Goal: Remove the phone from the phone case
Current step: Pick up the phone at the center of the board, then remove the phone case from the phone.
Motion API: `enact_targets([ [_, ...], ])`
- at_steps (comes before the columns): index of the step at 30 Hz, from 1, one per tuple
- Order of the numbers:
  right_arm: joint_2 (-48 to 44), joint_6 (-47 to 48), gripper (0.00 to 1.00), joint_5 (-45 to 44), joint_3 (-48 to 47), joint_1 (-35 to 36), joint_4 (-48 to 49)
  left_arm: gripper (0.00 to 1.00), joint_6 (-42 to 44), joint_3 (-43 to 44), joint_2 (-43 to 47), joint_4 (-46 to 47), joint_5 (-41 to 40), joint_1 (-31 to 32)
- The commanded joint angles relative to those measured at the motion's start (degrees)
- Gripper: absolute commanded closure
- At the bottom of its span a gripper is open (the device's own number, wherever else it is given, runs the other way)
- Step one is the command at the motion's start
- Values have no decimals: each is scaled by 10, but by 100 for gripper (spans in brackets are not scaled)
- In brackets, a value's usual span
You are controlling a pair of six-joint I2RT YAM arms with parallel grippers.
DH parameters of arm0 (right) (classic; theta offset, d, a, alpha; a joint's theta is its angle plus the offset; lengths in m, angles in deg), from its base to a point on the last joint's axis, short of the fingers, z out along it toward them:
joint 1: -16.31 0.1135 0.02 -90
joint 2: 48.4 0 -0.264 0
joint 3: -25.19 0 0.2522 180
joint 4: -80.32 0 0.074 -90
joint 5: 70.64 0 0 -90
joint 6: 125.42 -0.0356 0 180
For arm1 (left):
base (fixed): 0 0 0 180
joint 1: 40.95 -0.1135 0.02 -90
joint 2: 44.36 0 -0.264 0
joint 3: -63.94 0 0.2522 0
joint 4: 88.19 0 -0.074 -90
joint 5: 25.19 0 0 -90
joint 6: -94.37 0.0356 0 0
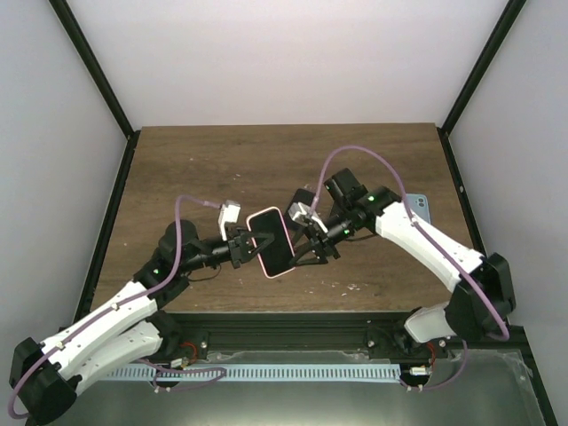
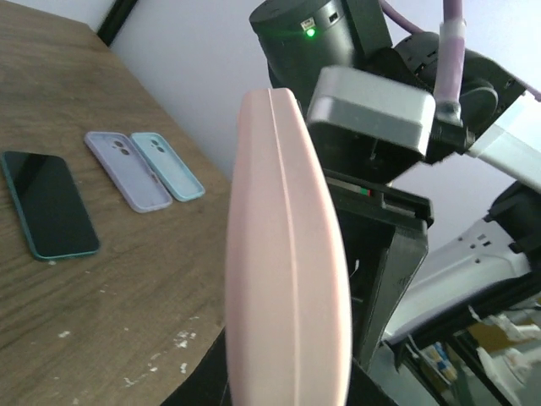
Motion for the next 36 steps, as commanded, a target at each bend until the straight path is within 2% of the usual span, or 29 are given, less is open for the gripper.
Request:
enact_targets([
  [1,-62,64,55,-16,32,6,7,100,-22,51,-17,24,66,-11],
  [5,-87,96,55,-49,41,14,-9,100,-39,65,-41,40,103,-12],
  [10,-106,112,63,-66,39,29,-14,100,-53,68,-49,54,114,-12],
  [18,-122,120,57,-133,44,90,-11,100,-65,74,-58,50,127,-13],
  [22,-128,120,61,-136,43,98,-13,100,-65,77,-65,48,134,-13],
  [26,-145,121,67,-153,45,100,0,100,-70,76,-72,49,145,-13],
  [36,-191,161,69,-214,60,125,65,100,-102,88,-114,59,191,-14],
])
